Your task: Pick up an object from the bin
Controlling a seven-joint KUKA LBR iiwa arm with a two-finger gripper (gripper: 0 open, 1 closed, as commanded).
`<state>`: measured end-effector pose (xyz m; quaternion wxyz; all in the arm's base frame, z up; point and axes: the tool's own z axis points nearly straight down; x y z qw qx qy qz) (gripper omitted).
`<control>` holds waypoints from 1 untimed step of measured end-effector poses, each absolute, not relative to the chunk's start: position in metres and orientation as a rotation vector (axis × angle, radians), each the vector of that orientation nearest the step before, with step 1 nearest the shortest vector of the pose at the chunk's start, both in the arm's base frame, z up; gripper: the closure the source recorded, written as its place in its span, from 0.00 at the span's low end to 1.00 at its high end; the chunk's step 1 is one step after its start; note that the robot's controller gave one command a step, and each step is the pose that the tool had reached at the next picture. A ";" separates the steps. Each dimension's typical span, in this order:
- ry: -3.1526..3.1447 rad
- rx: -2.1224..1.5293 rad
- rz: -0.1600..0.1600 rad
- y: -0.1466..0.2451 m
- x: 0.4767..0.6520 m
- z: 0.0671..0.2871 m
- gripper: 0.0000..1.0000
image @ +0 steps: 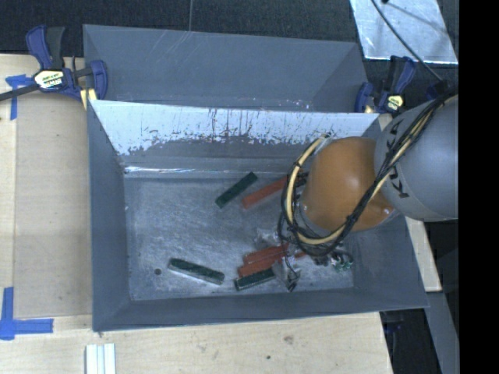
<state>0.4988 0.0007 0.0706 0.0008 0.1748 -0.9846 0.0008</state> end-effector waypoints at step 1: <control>-3.102 0.547 0.002 0.001 0.501 0.123 1.00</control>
Offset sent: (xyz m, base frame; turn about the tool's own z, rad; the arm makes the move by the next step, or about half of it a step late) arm 0.0000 0.0001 0.0494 0.0000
